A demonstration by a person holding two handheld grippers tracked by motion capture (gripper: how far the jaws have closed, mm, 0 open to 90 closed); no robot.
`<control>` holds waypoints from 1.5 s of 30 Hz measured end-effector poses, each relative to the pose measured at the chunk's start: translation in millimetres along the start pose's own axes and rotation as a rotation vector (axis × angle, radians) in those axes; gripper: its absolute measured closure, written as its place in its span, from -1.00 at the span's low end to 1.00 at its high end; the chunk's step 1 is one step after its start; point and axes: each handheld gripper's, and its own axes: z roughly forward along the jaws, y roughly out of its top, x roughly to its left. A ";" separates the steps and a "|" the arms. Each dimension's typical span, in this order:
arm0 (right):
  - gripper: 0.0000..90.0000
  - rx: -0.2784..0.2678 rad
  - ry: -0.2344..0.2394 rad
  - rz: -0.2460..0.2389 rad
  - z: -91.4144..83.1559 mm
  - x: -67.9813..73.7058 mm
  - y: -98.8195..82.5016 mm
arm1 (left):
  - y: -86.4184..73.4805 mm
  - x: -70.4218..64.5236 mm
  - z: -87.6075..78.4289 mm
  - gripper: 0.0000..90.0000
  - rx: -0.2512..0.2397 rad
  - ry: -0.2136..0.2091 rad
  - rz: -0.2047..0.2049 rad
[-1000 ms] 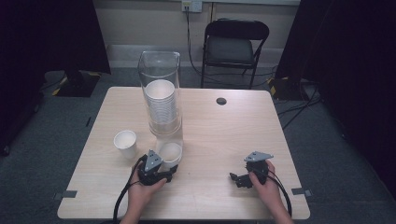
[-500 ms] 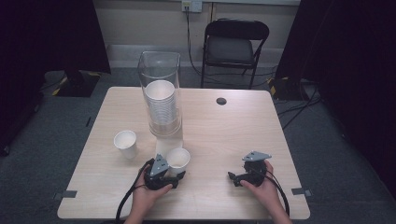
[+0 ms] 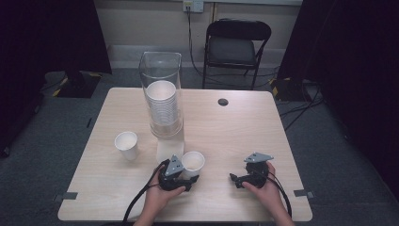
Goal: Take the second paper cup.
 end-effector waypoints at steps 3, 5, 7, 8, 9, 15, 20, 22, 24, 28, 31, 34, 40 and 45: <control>-1.00 -0.002 0.003 0.001 0.2 0.0 0.0 | 1.7 -1.2 5.9 -0.27 0.004 -0.016 -0.013; -1.00 -0.003 0.003 0.000 0.3 -0.2 0.0 | 3.7 -1.2 8.2 -0.27 0.004 -0.021 -0.012; -1.00 -0.002 0.002 0.000 0.2 -0.1 0.0 | 4.8 -1.9 10.7 -0.28 0.006 -0.022 -0.011; -1.00 -0.001 0.001 -0.001 0.1 -0.2 0.0 | 5.3 -1.5 11.5 -0.28 0.007 -0.020 -0.006; -1.00 -0.002 0.002 0.001 0.2 0.0 0.0 | 5.6 -1.7 12.4 -0.28 0.007 -0.020 -0.017; -1.00 -0.003 0.003 0.000 0.2 -0.2 -0.1 | 5.8 -1.0 13.4 -0.32 0.042 -0.027 -0.003; -1.00 -0.002 0.003 0.001 0.2 -0.1 0.0 | 3.9 -1.7 12.9 -0.53 0.103 -0.013 0.004; -1.00 0.000 0.001 0.001 0.1 0.0 0.0 | 3.9 -2.0 11.0 -0.55 0.124 0.001 0.024; -1.00 -0.002 0.002 0.001 0.2 0.0 0.0 | 3.7 -1.6 9.1 -0.56 0.125 0.005 0.025; -1.00 -0.002 0.002 0.001 0.2 -0.1 0.0 | 2.7 0.3 5.2 -0.56 0.120 -0.006 0.006; -1.00 -0.002 0.002 0.001 0.2 0.0 0.0 | 1.7 2.9 0.4 -0.57 0.128 -0.007 0.009; -1.00 0.000 0.001 0.000 0.1 0.0 0.0 | 0.0 5.8 -6.0 -0.59 0.133 0.001 0.009; -1.00 -0.003 0.004 -0.001 0.2 -0.2 -0.1 | -5.5 11.2 -20.0 -0.63 0.117 0.002 -0.011; -1.00 -0.001 0.000 -0.001 0.1 -0.1 0.0 | -9.7 17.8 -32.0 -0.64 0.113 0.012 -0.018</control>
